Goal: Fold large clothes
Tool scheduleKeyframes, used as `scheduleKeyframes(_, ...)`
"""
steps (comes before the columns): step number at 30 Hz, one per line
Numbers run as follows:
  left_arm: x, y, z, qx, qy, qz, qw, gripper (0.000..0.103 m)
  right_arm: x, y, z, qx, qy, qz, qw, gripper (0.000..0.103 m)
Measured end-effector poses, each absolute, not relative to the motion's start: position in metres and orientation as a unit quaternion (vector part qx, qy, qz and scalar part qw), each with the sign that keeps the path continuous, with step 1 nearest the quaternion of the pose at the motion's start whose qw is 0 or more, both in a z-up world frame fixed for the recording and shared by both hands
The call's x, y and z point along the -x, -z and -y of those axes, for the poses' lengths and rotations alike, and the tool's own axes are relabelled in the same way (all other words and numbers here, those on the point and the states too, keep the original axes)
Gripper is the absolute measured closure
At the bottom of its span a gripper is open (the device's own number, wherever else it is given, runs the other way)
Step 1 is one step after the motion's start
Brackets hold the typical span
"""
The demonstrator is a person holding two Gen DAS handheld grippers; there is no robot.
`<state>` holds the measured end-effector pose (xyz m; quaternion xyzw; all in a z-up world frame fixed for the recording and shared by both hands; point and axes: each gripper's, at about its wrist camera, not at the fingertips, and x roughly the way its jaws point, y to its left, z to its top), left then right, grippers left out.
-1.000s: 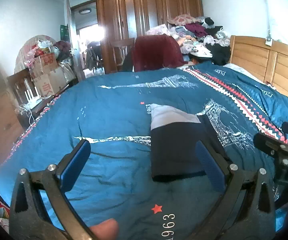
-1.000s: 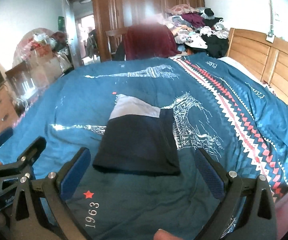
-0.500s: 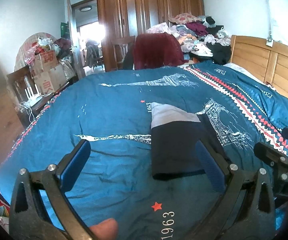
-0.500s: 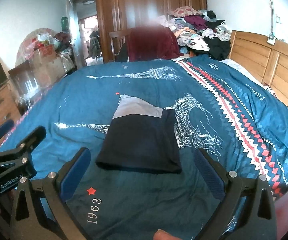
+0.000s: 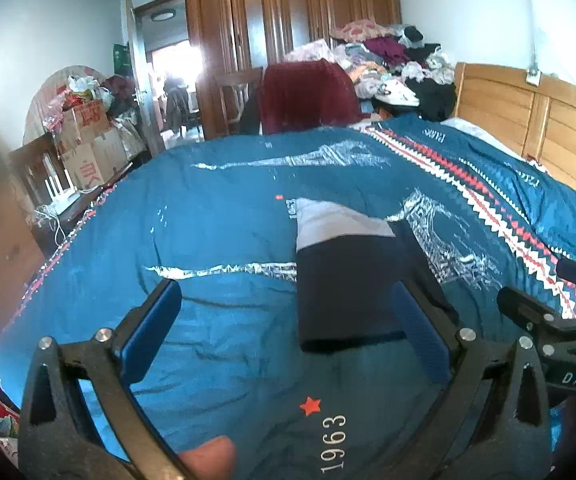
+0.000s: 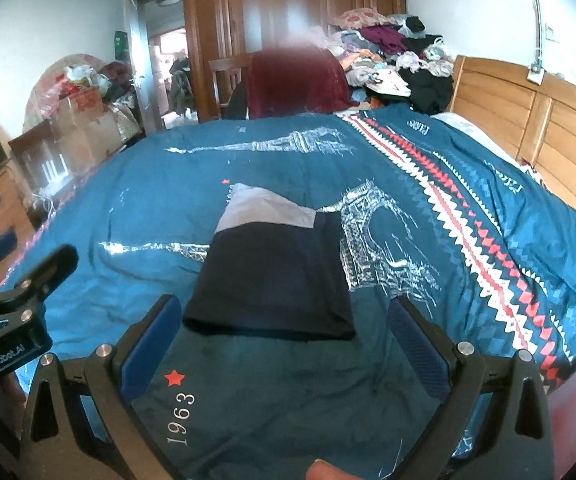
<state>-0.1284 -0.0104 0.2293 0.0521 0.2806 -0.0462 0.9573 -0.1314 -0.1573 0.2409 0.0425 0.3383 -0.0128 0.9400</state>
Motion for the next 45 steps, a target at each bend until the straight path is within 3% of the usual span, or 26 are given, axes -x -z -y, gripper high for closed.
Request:
scheduleKeyframes(33,0.127,-0.214,0.027,-0.064,0.072,-0.308,0.946,0.000,0.127,-0.216,0.169,-0.052,0.023,-0.361,0.931,0.000)
scheduleKeyframes(38,0.107,-0.170,0.024,-0.081,0.059,-0.335,0.937,0.000,0.116,-0.192,0.166,-0.039,0.019,-0.381,0.924,0.000)
scheduleKeyframes(45,0.058,-0.075,-0.014,-0.079,-0.005,-0.405,0.911,0.000,0.074,-0.086,0.171,-0.011,0.024,-0.463,0.886,0.000)
